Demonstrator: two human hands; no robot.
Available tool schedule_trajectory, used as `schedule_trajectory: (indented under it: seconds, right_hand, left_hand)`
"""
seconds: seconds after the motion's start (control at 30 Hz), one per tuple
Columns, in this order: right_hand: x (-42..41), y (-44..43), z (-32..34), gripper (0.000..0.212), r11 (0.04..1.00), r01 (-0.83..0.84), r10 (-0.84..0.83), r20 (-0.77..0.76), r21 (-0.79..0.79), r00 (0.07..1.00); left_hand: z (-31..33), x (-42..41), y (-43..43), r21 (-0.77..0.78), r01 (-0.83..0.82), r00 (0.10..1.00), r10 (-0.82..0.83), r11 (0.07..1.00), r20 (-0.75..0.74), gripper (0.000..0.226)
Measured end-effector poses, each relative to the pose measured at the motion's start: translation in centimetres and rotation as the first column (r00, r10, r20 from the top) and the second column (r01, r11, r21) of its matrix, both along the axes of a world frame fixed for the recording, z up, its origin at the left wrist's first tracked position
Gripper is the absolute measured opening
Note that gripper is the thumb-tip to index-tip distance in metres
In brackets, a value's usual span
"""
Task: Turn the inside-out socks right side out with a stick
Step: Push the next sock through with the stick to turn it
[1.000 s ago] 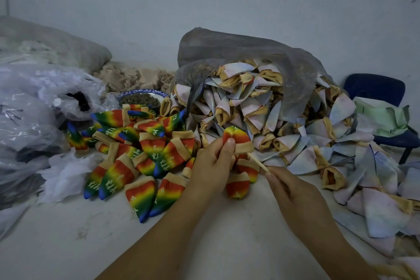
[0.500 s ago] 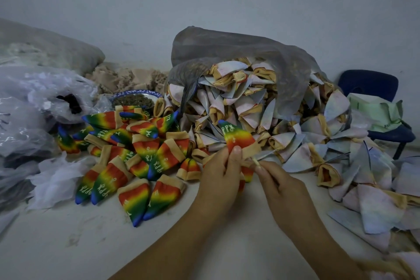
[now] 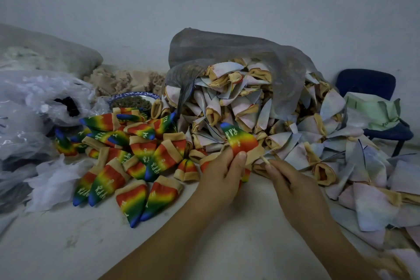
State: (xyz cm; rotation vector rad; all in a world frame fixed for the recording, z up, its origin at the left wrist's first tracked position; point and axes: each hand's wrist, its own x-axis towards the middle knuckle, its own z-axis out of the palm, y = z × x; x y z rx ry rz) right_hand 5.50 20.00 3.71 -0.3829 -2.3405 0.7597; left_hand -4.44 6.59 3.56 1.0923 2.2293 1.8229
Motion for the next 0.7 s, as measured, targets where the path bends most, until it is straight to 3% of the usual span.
schedule_trajectory:
  seconds: [0.1,0.2,0.3,0.4,0.5,0.63,0.7]
  right_hand:
    - [-0.1,-0.4,0.2,0.041,0.999,-0.024,0.024,-0.020,0.032,0.999]
    - [-0.1,-0.6,0.3,0.051,0.997,-0.033,0.031,0.022,0.074,0.999]
    - [0.1,-0.3,0.5,0.059,0.993,-0.050,0.043,0.066,0.105,0.997]
    - [0.3,-0.1,0.9,0.055,0.988,-0.065,0.054,0.082,0.141,0.995]
    - [0.4,-0.2,1.0,0.055,0.984,-0.067,0.051,0.096,0.166,0.994]
    - [0.6,-0.5,1.0,0.054,0.981,-0.073,0.052,0.121,0.181,0.991]
    - [0.5,-0.6,0.9,0.044,0.980,-0.074,0.044,0.157,0.187,0.987]
  left_hand:
    - [-0.2,-0.4,0.0,0.025,0.004,0.999,-0.006,1.000,0.047,0.033]
    - [-0.3,-0.7,-0.2,0.108,0.028,0.979,-0.050,0.994,0.199,0.029]
    - [0.1,-1.0,-0.4,0.182,0.026,0.913,-0.097,0.983,0.395,0.015]
    - [0.9,-1.4,-0.8,0.347,0.078,0.844,-0.247,0.935,0.477,0.005]
    - [1.2,-1.5,-1.3,0.484,0.102,0.787,-0.368,0.869,0.495,0.026]
    - [1.2,-1.7,-1.5,0.480,0.060,0.750,-0.357,0.875,0.556,0.044]
    - [1.1,-1.8,-1.4,0.429,0.015,0.772,-0.283,0.903,0.569,0.041]
